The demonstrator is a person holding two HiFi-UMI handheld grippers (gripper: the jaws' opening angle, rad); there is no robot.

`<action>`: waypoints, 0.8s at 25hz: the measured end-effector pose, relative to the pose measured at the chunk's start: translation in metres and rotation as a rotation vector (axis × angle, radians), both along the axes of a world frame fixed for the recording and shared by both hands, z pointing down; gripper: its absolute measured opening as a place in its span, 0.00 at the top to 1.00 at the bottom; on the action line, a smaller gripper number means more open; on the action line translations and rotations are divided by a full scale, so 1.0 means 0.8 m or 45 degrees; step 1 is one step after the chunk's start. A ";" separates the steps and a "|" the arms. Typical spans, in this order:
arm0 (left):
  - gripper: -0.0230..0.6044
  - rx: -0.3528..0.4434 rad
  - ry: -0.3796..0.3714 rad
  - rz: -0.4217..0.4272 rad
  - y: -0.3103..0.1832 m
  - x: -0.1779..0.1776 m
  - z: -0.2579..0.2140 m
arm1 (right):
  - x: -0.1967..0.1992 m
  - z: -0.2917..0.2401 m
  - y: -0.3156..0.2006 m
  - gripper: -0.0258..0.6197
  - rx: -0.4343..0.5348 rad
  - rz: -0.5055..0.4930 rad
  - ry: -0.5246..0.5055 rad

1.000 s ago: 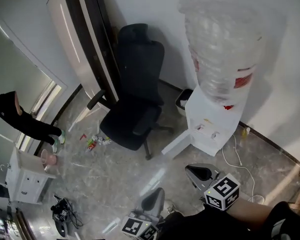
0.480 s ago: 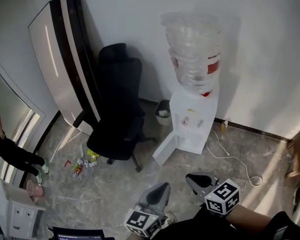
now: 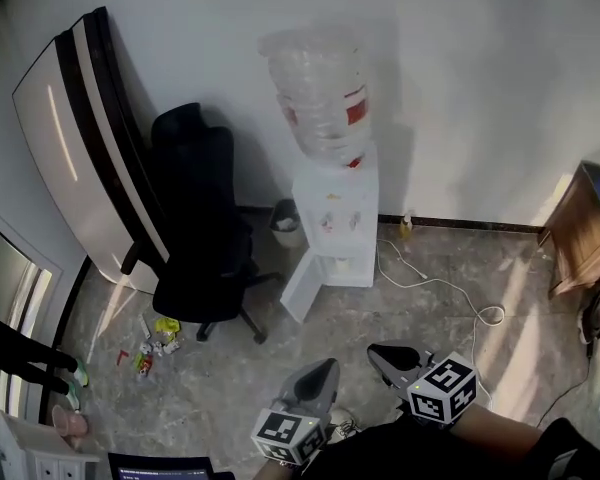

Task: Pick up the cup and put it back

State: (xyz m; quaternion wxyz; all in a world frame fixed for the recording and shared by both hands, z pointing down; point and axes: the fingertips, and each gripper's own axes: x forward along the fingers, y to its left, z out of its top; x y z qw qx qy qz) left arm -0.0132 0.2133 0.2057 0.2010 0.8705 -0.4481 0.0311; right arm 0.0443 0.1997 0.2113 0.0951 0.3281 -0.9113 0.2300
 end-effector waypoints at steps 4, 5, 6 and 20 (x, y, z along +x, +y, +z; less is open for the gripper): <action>0.96 0.017 0.005 0.061 0.021 0.055 -0.014 | 0.029 -0.009 0.029 0.95 0.017 -0.027 0.013; 0.96 0.015 0.004 0.070 0.028 0.068 -0.016 | 0.037 -0.010 0.036 0.95 0.017 -0.034 0.016; 0.96 0.013 0.003 0.077 0.035 0.081 -0.018 | 0.046 -0.012 0.044 0.95 0.021 -0.043 0.019; 0.96 -0.010 -0.029 0.009 0.087 0.153 0.000 | 0.119 0.008 0.097 0.95 -0.020 -0.072 -0.040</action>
